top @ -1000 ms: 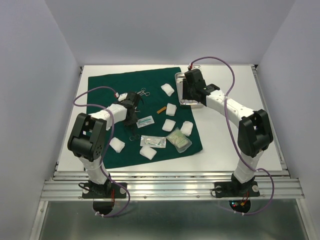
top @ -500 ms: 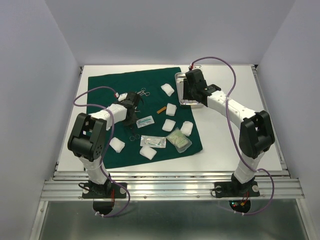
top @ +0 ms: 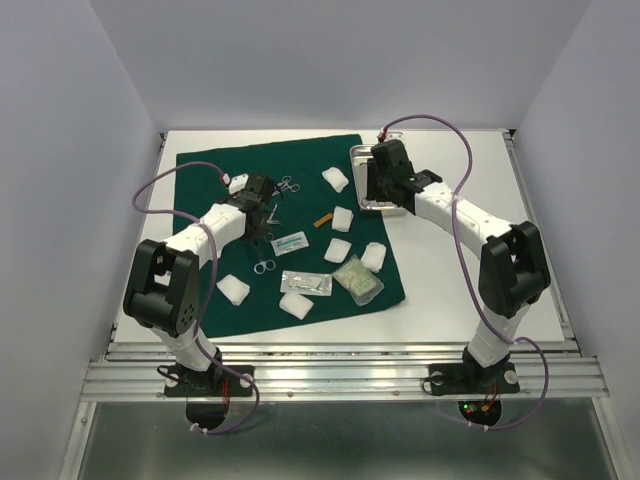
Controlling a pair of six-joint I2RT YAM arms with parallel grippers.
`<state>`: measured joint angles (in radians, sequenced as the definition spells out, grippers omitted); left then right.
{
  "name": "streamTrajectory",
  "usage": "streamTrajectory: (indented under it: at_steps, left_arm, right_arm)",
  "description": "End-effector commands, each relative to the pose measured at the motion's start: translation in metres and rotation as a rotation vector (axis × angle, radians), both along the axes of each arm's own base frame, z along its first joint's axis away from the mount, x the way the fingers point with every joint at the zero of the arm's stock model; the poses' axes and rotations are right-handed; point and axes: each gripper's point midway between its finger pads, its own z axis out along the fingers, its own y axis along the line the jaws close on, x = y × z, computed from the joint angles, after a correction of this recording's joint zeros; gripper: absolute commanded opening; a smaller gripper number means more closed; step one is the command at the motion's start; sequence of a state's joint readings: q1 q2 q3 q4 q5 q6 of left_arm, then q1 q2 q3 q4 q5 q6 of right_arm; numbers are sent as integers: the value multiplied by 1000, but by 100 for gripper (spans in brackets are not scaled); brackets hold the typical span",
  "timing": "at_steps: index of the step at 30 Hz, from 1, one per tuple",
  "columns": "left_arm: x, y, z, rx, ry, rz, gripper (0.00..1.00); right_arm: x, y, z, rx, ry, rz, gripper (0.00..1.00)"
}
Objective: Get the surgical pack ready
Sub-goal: Pick up the medical item from the surgical kit, then place the medical item in the surgical kit.
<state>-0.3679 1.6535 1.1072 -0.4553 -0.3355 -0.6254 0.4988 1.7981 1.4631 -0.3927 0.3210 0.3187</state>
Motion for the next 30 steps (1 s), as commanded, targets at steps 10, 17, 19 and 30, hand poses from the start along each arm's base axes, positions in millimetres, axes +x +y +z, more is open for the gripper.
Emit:
streamTrajectory:
  at_steps: [10, 17, 19, 30]
  left_arm:
    - [47, -21, 53, -44, -112, -39, 15]
    - [104, -51, 69, -79, -160, -82, 15]
    - [113, -55, 54, -63, -122, -92, 15]
    - [176, -90, 35, -105, -122, -131, 25]
  right_arm:
    - [-6, 1, 26, 45, -65, -4, 47]
    - [-8, -1, 27, 46, -68, -6, 47]
    - [-9, 0, 26, 47, -64, -1, 46]
    - [-4, 8, 25, 48, -46, 33, 47]
